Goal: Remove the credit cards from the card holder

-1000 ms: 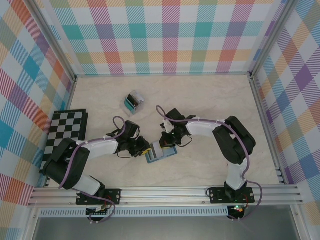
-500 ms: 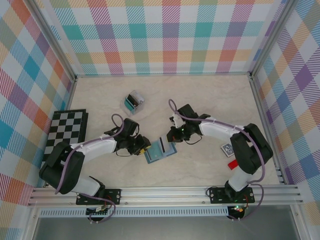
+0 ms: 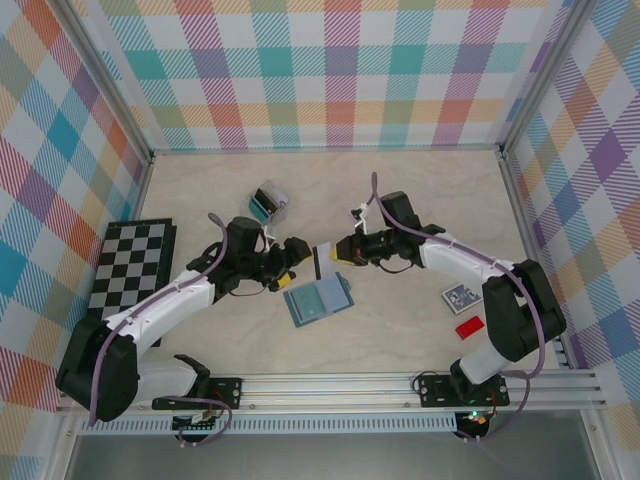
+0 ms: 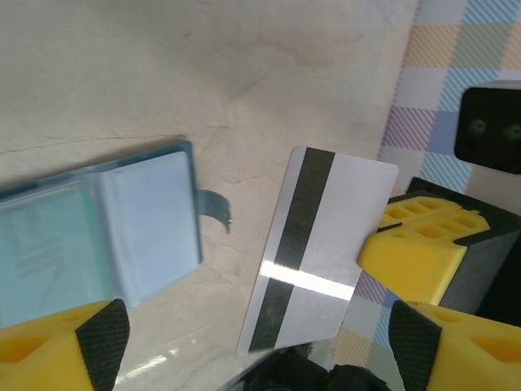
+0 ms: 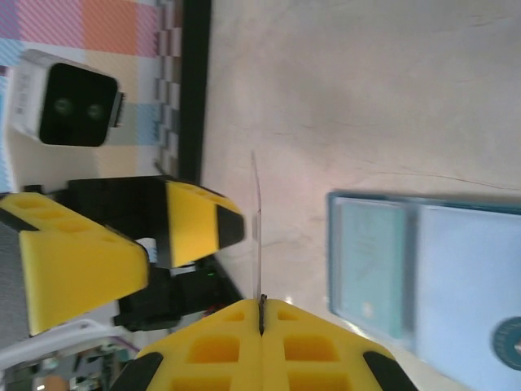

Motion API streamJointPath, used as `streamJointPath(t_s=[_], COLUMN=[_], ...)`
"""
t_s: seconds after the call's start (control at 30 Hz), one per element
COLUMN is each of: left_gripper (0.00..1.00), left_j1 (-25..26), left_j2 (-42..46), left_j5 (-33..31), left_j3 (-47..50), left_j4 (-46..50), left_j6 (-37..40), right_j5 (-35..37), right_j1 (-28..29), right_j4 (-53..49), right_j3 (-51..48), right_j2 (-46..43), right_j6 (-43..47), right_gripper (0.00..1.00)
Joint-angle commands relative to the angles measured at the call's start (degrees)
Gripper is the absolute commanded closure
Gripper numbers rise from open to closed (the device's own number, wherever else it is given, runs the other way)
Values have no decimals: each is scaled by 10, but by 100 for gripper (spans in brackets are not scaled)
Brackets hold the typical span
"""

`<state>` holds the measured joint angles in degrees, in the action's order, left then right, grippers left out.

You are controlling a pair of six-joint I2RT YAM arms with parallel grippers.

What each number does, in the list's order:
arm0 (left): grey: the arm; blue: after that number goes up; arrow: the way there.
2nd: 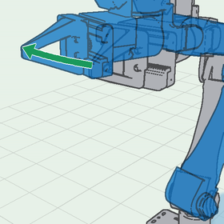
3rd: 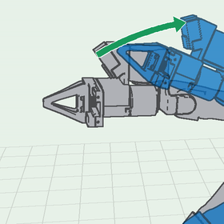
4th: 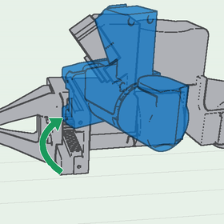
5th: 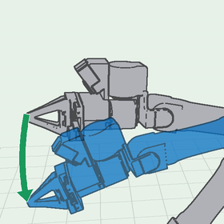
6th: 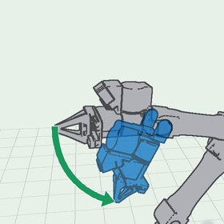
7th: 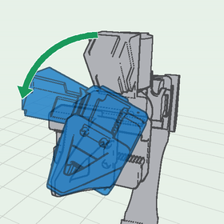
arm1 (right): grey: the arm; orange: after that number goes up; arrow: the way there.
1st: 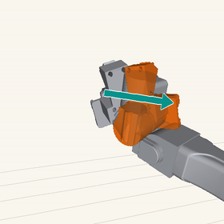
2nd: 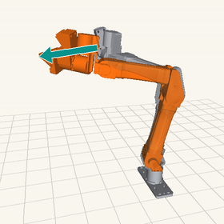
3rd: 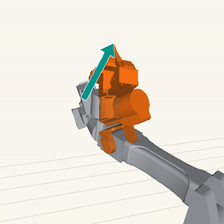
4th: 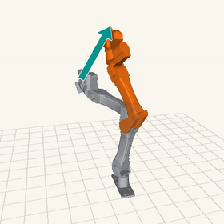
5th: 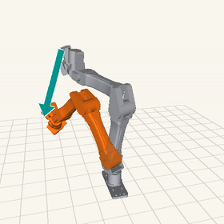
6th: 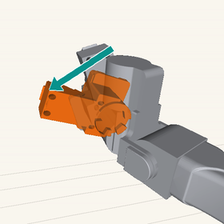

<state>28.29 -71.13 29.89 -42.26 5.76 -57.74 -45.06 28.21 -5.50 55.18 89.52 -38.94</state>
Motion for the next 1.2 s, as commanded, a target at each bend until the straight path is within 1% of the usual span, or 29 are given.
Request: streamJointPath(t_s=[0.0,0.1,0.2,0.27,0.5,0.73,0.83,0.87,0.9,0.93,0.97,1.0,1.07,1.1,1.17], left_gripper=[14,15,22,29,49,75,85,91,97,100,100,100,100,100,100], left_j1=[-11,-17,-22,-23,-23,-23,-23,-23,-23,-23,-23,-23,-23,-23,-22], left_j2=[-2,-6,-11,-15,-26,-21,-15,-11,-7,0,10,17,36,42,53], left_j5=[64,86,101,110,123,105,99,95,91,83,72,59,25,5,-47], left_j3=[-4,-6,-6,-4,7,18,23,24,24,22,20,17,3,-8,-35], left_j4=[-77,-117,-151,-178,-251,-263,-260,-255,-246,-226,-198,-173,-91,-52,54], left_j6=[-18,-29,-39,-50,-89,-98,-98,-95,-89,-82,-69,-56,-24,-8,22], right_j5=[-87,-109,-122,-129,-138,-143,-135,-129,-118,-95,-70,-47,2,21,57], right_j1=[-12,-20,-28,-31,-34,-34,-33,-33,-33,-33,-33,-33,-33,-33,-33], right_j4=[83,111,133,141,165,193,153,130,99,53,1,-38,-107,-129,-169], right_j3=[1,1,0,0,-1,-10,-2,3,8,16,25,32,41,43,42], right_j2=[-16,-16,-18,-18,-16,-21,-29,-32,-36,-42,-48,-54,-70,-78,-98], right_j6=[-72,-105,-128,-139,-165,-173,-151,-139,-125,-104,-79,-56,-16,-2,28], right_gripper=[100,100,100,100,100,100,98,95,90,80,69,62,44,38,30])
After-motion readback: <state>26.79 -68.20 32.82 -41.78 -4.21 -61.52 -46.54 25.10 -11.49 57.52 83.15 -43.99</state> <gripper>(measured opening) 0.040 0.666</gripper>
